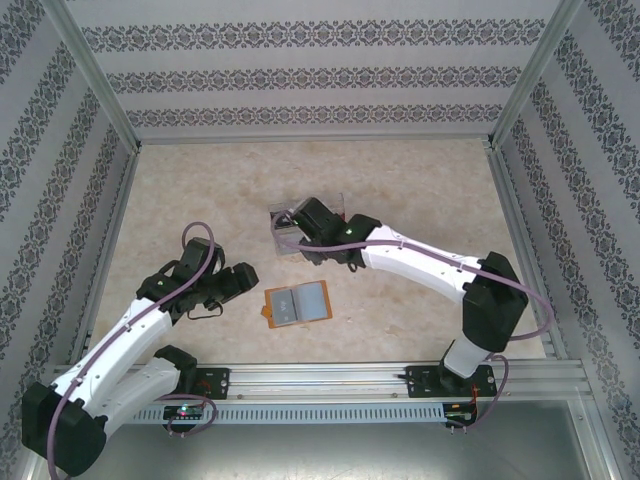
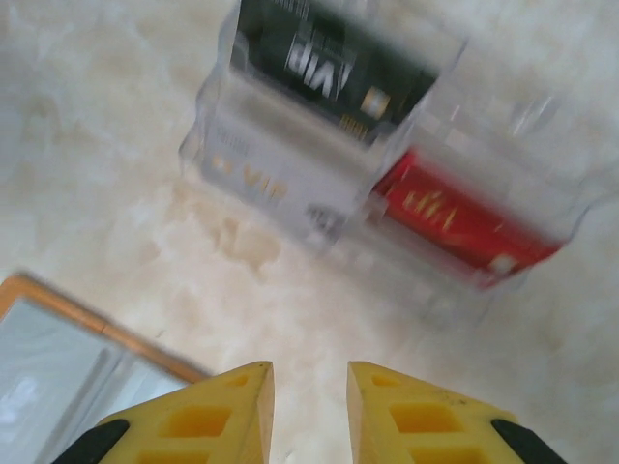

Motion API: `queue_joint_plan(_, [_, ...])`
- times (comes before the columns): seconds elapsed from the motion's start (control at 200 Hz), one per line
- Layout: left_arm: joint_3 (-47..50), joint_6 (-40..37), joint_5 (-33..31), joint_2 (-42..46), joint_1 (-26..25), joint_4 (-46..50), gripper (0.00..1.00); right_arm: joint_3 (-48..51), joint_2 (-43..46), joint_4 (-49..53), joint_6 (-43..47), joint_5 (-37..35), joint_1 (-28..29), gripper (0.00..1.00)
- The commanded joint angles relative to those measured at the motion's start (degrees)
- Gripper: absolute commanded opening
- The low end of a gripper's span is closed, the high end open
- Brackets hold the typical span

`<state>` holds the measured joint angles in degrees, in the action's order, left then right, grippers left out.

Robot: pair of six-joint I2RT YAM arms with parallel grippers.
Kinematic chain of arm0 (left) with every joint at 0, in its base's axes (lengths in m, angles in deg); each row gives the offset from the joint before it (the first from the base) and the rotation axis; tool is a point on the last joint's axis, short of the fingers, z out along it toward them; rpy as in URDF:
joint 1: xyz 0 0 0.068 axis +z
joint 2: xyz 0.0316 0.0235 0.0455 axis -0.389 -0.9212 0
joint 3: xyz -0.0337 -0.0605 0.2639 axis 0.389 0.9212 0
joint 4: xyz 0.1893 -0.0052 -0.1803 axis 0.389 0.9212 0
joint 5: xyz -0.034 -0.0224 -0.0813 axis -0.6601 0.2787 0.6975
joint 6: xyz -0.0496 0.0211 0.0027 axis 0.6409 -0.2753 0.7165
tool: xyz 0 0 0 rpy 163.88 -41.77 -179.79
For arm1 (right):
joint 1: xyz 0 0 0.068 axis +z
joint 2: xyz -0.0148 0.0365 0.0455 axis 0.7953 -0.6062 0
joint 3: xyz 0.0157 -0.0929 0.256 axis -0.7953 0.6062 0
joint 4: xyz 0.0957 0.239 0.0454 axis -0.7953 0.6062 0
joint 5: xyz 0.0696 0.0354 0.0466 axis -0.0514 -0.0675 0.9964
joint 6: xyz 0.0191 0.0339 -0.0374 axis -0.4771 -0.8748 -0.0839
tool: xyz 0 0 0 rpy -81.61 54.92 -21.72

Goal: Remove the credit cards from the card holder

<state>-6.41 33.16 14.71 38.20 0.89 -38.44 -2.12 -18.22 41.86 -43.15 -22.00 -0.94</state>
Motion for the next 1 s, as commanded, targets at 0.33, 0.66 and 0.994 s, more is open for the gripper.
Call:
queue_joint_plan(0.33, [2.89, 7.30, 3.51, -7.73, -6.80, -12.56, 0.64, 23.14, 6.92, -10.24, -27.29, 16.13, 0.11, 0.26])
queue_joint_plan(0.66, [2.17, 8.47, 2.63, -14.43, -11.45, -15.86, 0.62, 26.83, 2.90, -15.46, -29.61, 19.16, 0.11, 0.26])
queue_joint_plan(0.994, [1.33, 7.14, 5.78, -19.83, -11.75, -18.12, 0.54, 26.56, -0.88, -18.23, -32.61, 21.54, 1.57, 0.25])
